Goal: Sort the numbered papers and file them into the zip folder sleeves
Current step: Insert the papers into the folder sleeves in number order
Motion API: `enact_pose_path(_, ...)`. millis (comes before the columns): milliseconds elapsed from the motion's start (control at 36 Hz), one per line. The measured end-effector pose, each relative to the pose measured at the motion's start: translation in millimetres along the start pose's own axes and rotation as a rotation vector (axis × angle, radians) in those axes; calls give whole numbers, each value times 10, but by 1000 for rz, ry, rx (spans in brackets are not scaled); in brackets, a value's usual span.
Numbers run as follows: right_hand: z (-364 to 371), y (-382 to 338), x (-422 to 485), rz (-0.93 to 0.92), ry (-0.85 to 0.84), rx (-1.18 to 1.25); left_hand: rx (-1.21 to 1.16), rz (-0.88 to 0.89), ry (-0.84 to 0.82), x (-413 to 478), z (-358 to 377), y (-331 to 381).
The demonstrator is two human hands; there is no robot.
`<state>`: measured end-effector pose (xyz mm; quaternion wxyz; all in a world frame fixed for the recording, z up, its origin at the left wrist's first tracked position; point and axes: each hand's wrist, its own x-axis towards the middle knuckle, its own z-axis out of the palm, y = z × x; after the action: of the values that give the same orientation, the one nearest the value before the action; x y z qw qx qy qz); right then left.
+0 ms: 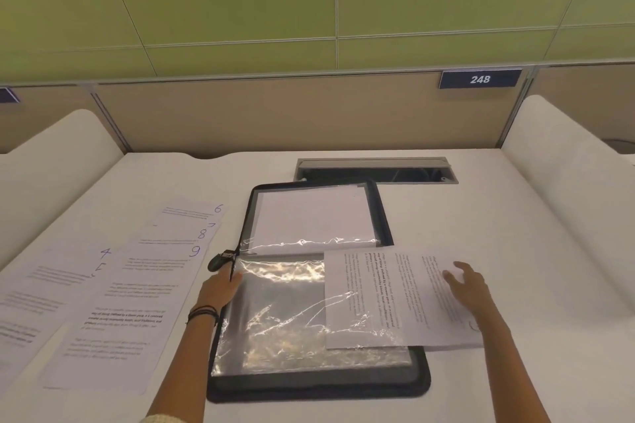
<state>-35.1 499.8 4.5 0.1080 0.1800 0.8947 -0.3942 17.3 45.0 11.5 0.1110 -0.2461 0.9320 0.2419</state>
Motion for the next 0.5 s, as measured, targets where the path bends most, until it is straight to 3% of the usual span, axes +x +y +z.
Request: enact_pose_path(500,257,-474,-222,-149,-166,6,137,-41,-46,71,-70,201)
